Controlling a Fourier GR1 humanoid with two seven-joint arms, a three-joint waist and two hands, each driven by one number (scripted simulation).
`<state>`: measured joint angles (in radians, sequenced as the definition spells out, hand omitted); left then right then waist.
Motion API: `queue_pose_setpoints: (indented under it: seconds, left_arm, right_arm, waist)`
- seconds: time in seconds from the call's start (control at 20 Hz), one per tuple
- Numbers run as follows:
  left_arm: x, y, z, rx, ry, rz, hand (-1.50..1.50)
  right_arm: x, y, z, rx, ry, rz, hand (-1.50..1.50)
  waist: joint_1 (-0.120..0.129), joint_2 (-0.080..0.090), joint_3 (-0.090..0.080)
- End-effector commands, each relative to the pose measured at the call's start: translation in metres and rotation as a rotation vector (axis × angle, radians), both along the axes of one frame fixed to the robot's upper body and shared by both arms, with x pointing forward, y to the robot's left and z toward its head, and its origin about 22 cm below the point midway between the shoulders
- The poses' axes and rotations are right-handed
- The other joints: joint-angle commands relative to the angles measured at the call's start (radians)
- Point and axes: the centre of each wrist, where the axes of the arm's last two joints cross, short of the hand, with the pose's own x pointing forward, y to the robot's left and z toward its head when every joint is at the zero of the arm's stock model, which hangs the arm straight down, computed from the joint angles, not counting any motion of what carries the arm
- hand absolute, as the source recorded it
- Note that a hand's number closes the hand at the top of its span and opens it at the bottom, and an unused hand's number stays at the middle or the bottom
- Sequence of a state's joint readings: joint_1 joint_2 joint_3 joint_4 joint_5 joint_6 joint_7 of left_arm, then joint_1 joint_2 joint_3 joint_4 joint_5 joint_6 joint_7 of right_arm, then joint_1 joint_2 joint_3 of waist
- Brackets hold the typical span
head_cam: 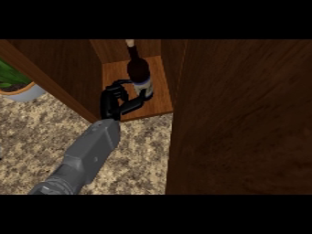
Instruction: Pick up the wine, place it into the cabinet and close the cabinet
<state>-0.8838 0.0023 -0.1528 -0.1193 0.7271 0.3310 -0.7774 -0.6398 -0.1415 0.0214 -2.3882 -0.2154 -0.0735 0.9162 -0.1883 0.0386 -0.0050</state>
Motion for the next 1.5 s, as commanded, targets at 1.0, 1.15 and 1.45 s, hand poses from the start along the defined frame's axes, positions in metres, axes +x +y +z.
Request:
queue_pose_setpoints:
  seconds: [1.0, 1.15, 1.45]
  left_arm:
    - [0.047, -0.037, 0.075, 0.039, -0.033, 0.055, 1.5]
    - [0.052, -0.041, 0.086, 0.001, 0.006, 0.045, 1.5]
    - [0.058, -0.045, 0.097, -0.014, 0.047, 0.048, 1.5]
  right_arm:
    - [0.006, -0.012, -0.005, 0.024, 0.002, -0.021, -1.5]
    - [0.004, -0.016, -0.009, 0.017, 0.011, -0.021, -1.5]
    - [0.002, -0.018, -0.006, 0.005, -0.006, -0.042, -1.5]
  waist:
    - [0.013, 0.014, 0.003]
    - [0.029, 0.012, 0.004]
    - [0.037, 0.014, 0.002]
